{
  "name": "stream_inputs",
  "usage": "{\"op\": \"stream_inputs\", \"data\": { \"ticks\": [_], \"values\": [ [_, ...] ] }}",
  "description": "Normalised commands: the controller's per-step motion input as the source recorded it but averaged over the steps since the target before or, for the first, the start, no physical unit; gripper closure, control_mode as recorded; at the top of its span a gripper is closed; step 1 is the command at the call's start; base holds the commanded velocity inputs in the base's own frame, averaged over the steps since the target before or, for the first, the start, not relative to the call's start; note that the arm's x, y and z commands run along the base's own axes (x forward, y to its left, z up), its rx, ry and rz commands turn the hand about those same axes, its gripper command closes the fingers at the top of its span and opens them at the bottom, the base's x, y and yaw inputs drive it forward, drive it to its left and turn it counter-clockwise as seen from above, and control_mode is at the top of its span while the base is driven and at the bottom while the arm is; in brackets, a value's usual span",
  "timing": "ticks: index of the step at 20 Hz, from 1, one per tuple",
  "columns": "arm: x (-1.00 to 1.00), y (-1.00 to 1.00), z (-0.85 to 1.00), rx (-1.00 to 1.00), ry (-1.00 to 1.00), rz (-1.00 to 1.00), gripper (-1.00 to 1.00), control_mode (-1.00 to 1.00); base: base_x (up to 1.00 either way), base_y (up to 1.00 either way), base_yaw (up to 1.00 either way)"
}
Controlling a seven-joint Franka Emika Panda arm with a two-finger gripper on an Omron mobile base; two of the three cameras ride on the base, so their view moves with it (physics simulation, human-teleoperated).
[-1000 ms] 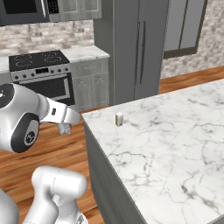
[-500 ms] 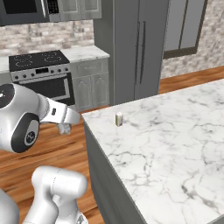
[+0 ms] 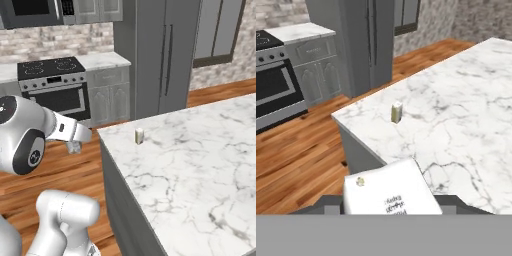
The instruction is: Pick the boxed drink, boxed drink, can from the counter and place them in the open cabinet.
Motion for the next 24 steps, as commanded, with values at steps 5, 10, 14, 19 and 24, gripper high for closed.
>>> {"op": "stream_inputs", "data": {
  "ticks": [5,10,14,19,24],
  "values": [
    [0.00,0.00,0.00,0.00,0.00,0.00,1.00,1.00,-0.05,-0.05,0.24],
    [0.00,0.00,0.00,0.00,0.00,0.00,1.00,1.00,-0.02,-0.17,0.43],
    [0.00,0.00,0.00,0.00,0.00,0.00,1.00,1.00,-0.07,-0.23,0.46],
    [0.00,0.00,0.00,0.00,0.00,0.00,1.00,1.00,-0.02,-0.12,0.42],
    [0.00,0.00,0.00,0.00,0.00,0.00,1.00,1.00,0.02,-0.02,0.29]
  ]
}}
